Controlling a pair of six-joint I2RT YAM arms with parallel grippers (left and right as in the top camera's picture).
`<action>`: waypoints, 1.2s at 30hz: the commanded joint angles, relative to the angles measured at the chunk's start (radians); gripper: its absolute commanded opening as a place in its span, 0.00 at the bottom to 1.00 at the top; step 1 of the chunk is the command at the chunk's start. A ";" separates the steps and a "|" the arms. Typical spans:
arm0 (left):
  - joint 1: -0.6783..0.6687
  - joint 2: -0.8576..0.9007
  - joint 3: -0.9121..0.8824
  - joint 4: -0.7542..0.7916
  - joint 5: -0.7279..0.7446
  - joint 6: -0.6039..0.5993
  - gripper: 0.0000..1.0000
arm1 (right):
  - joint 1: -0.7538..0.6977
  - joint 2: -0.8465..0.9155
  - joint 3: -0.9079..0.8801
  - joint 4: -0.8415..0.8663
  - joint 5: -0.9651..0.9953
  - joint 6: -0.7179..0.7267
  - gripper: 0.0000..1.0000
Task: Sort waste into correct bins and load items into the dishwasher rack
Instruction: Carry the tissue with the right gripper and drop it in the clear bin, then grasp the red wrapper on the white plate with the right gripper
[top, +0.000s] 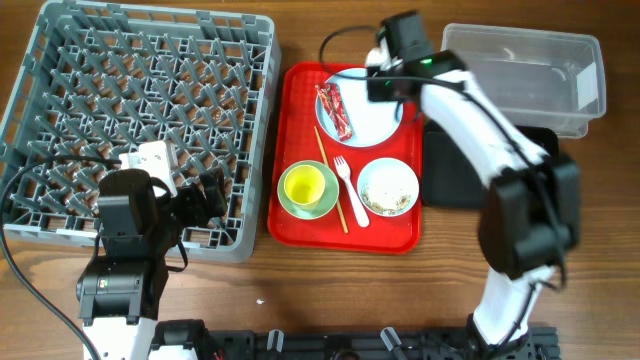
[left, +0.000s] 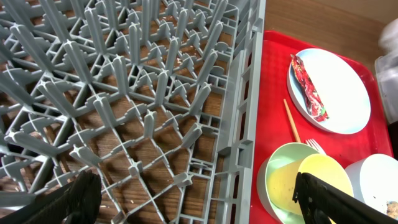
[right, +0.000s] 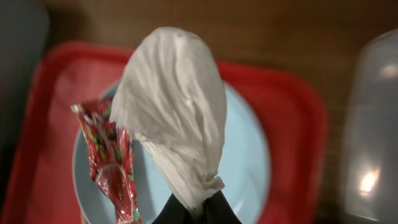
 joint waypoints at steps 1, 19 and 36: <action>-0.004 -0.002 0.021 0.004 -0.006 -0.009 1.00 | -0.124 -0.121 0.013 0.003 0.113 0.005 0.05; -0.004 -0.002 0.021 0.003 -0.006 -0.009 1.00 | -0.171 -0.160 0.008 -0.033 -0.327 -0.076 0.99; -0.004 -0.002 0.021 0.003 -0.006 -0.010 1.00 | 0.182 0.254 0.007 0.018 0.009 0.169 0.65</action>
